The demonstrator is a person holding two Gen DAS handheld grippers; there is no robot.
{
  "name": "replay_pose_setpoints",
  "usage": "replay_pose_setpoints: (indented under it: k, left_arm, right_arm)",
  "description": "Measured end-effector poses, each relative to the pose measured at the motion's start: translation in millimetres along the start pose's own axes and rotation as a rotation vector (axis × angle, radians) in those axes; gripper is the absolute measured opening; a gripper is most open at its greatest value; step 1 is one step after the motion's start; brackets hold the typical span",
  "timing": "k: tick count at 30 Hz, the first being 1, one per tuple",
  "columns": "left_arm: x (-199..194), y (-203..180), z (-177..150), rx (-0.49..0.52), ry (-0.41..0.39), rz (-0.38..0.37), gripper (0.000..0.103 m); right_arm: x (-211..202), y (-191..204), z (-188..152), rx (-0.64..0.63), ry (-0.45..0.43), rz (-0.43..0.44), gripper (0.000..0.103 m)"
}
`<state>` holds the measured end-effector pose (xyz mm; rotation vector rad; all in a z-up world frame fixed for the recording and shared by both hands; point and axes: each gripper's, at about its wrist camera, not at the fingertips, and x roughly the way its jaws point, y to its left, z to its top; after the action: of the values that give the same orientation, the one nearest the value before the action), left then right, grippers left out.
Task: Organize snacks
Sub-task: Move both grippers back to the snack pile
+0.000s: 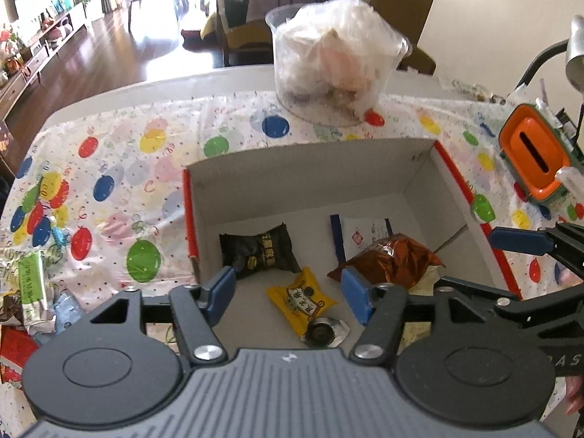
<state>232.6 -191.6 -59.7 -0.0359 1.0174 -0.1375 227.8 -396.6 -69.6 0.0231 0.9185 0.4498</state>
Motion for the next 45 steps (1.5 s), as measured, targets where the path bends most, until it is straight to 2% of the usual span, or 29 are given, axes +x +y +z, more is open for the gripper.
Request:
replay_pose_setpoints:
  k: [7,9,13,17,22,31,39,45]
  left_arm:
    - [-31.1,8.6,-10.7,-0.003,-0.072,-0.006,0.068]
    - [-39.8,11.4,-14.7,-0.005,-0.094,0.000,0.070]
    - [-56.0,17.8,-21.5,-0.007,-0.129,0.001,0.070]
    - [-72.6,26.2,-30.3,-0.017,-0.177,0.013,0.079]
    - [-85.4,44.3,-41.0,-0.055,-0.209,0.028,0.081]
    - [-98.2,102.9,-63.6,-0.136,-0.237,0.067,0.081]
    - [-107.6,165.1,-78.3,-0.135,-0.228,0.123,0.081]
    - [-102.7,207.7,-90.0,-0.115,-0.213,0.124,0.081]
  right_arm:
    - [-18.0,12.1,-0.4,0.008,-0.045,0.046,0.092]
    - [-22.7,17.0,-0.5,0.008,-0.058,0.059,0.098]
    - [-29.4,28.7,0.0,0.000,-0.079,0.093,0.100]
    - [-33.4,43.6,2.0,-0.015,-0.096,0.129,0.103]
    - [-31.4,69.7,7.2,-0.055,-0.097,0.167,0.103]
    - [-10.5,117.7,12.1,-0.084,-0.070,0.179,0.103]
    - [19.9,163.0,23.3,-0.066,-0.043,0.169,0.103]
    - [48.5,202.9,34.7,-0.099,-0.016,0.156,0.103]
